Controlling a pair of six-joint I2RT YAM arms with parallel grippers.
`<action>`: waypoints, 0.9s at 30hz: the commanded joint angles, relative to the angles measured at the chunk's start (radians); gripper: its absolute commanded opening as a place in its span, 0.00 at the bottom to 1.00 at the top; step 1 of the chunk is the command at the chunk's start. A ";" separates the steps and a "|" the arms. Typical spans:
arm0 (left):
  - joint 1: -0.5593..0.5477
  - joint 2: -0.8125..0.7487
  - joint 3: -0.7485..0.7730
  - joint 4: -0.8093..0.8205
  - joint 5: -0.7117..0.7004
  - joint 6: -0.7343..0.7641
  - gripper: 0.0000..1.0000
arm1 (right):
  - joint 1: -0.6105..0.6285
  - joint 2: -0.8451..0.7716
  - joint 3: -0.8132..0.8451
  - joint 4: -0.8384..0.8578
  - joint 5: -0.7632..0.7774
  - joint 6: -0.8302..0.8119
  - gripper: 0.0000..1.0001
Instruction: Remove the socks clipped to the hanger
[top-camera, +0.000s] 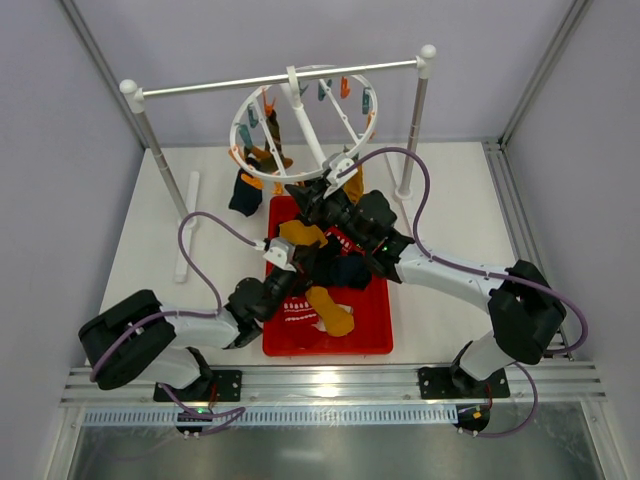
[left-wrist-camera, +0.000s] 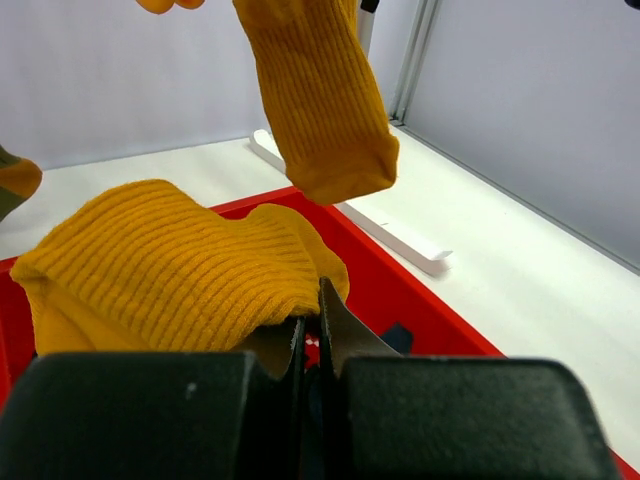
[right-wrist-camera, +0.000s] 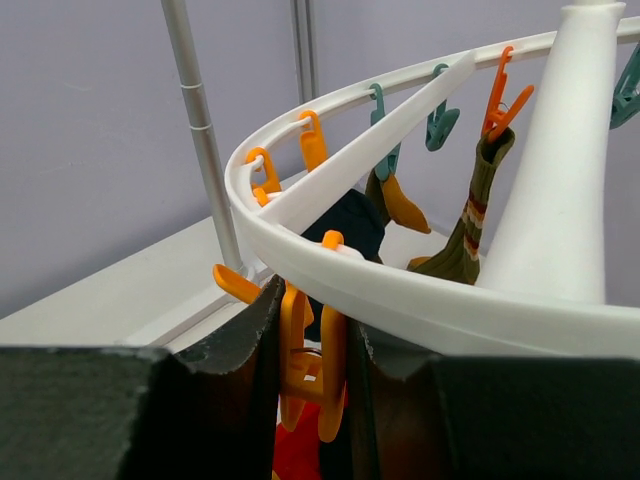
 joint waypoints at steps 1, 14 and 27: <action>-0.005 -0.031 -0.007 0.254 0.009 -0.013 0.00 | 0.003 -0.023 0.014 0.070 0.020 -0.008 0.15; -0.005 -0.128 0.042 0.018 0.017 -0.050 0.00 | 0.005 -0.120 -0.113 0.103 0.032 -0.015 0.79; -0.005 -0.217 0.238 -0.469 0.166 -0.081 0.00 | 0.008 -0.317 -0.359 0.168 0.226 -0.069 0.99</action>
